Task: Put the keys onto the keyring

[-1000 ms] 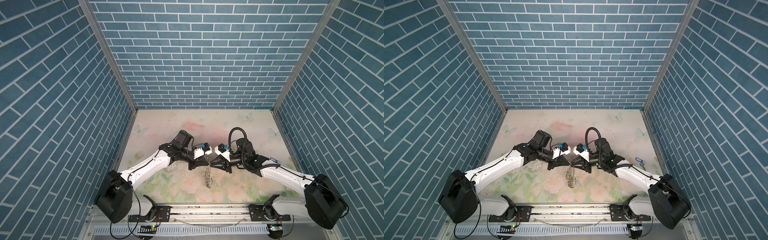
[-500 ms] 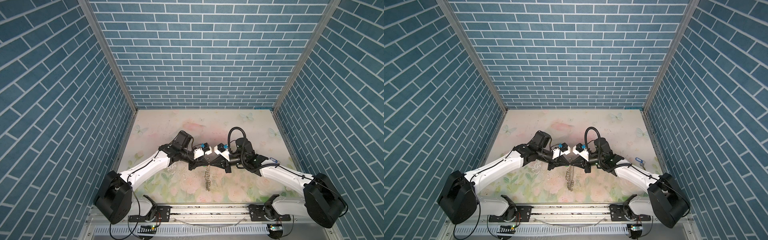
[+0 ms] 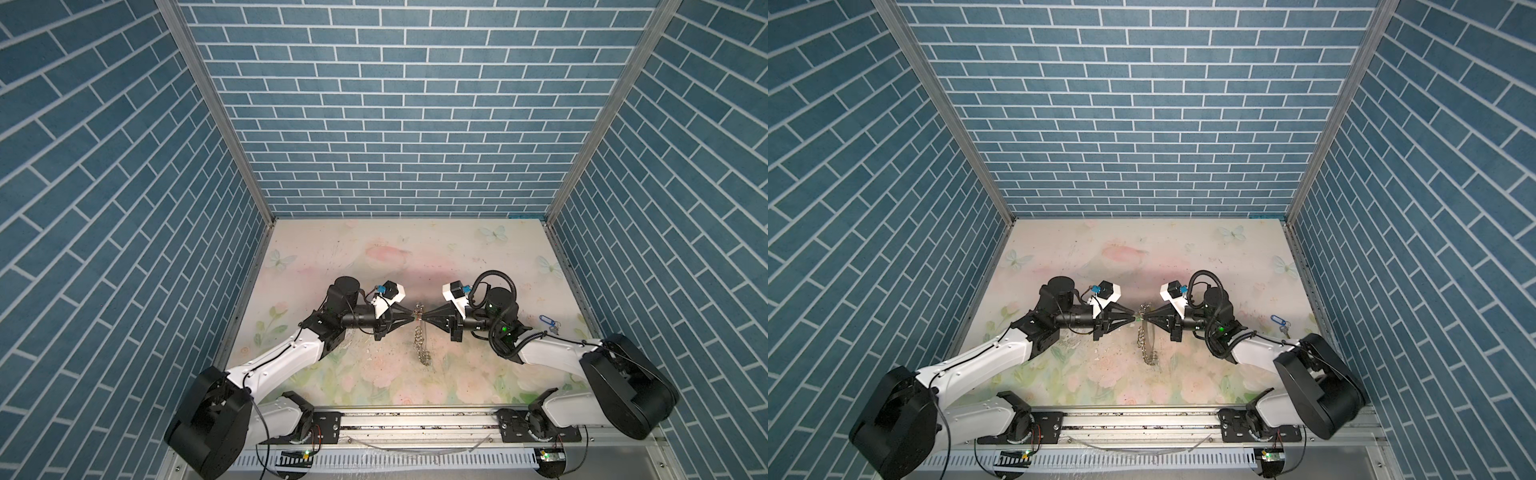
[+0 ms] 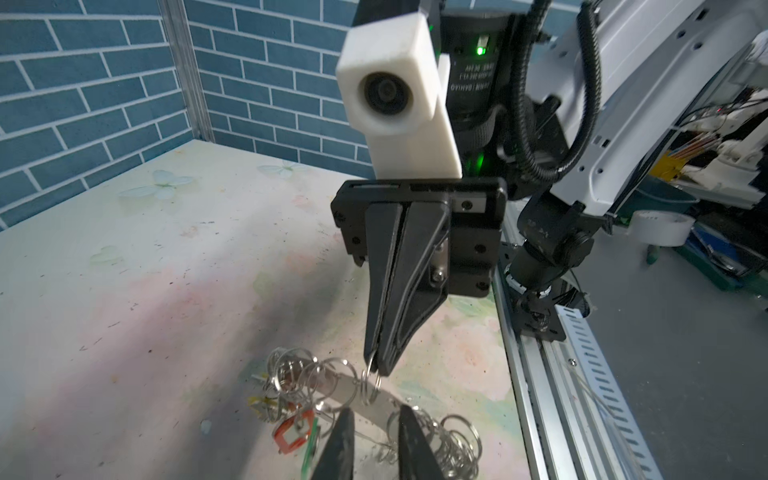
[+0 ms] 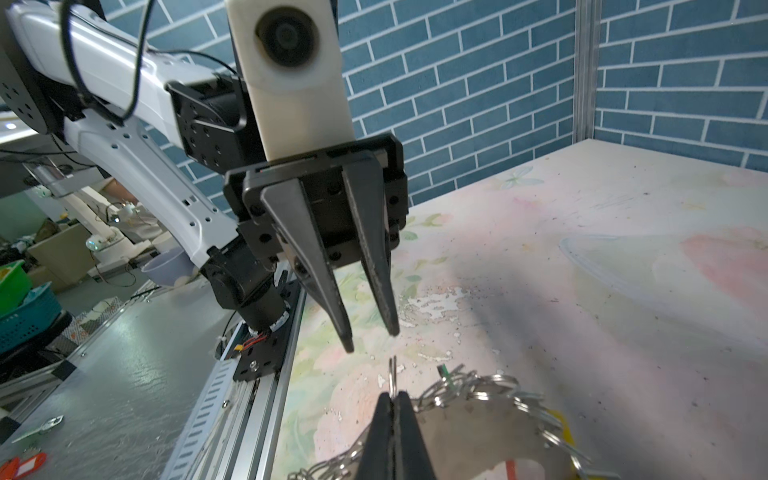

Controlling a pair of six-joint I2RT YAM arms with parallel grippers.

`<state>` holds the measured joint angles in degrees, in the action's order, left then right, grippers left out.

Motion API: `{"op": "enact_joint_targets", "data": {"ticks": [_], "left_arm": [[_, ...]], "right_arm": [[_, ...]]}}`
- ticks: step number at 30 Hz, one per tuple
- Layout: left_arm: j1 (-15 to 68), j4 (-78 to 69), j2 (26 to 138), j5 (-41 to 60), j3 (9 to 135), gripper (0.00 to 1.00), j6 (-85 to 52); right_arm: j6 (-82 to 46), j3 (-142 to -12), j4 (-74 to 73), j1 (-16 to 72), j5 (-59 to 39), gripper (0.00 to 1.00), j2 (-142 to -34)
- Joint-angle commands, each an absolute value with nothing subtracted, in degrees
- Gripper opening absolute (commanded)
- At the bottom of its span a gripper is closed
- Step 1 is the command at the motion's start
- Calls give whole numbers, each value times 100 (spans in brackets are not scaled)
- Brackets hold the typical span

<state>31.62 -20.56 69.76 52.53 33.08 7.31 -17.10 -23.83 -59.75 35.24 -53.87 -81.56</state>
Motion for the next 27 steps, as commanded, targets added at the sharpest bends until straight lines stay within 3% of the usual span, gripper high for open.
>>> {"op": "enact_joint_targets", "data": {"ticks": [1,13,27], "left_arm": [[3146,-2903,7112,5630,3226,19,304],[3146,-2541,7109,5531,3280,28,593],[3147,-2555,7164,5708,3329,23,527]], "right_arm": [[-2585,-2262,-7994,3557,-5494,0,-8434],[-2381,-2232,-7871,3612,-5596,0,-8355],[-2461,-2283,-8001,3727,-5826,0,-8411]]}}
